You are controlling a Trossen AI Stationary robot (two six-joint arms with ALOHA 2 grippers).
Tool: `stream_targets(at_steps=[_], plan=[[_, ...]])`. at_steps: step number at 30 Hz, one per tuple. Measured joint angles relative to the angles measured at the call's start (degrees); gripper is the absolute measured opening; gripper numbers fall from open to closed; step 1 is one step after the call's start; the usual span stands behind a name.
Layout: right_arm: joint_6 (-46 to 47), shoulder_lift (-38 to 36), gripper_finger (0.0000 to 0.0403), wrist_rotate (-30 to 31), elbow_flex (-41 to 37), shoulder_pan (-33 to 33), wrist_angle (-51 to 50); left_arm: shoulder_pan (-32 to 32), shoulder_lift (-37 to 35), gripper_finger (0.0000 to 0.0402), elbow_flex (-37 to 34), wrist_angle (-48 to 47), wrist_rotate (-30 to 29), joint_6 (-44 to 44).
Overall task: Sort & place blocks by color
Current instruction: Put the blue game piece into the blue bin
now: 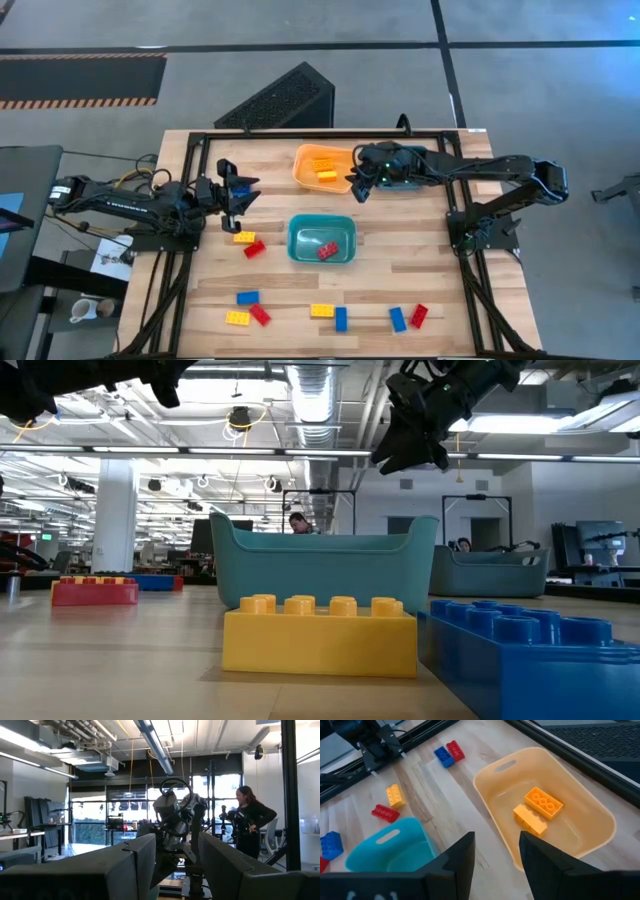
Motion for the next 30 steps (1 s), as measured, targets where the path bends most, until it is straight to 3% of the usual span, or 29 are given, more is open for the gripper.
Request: stream_targets(at_steps=[30], plan=[[0.5,-0.05,0.0175,-0.15,0.07,1.44,-0.38,0.0,-0.02,0.014,0.0,-0.41,3.52,-4.63]])
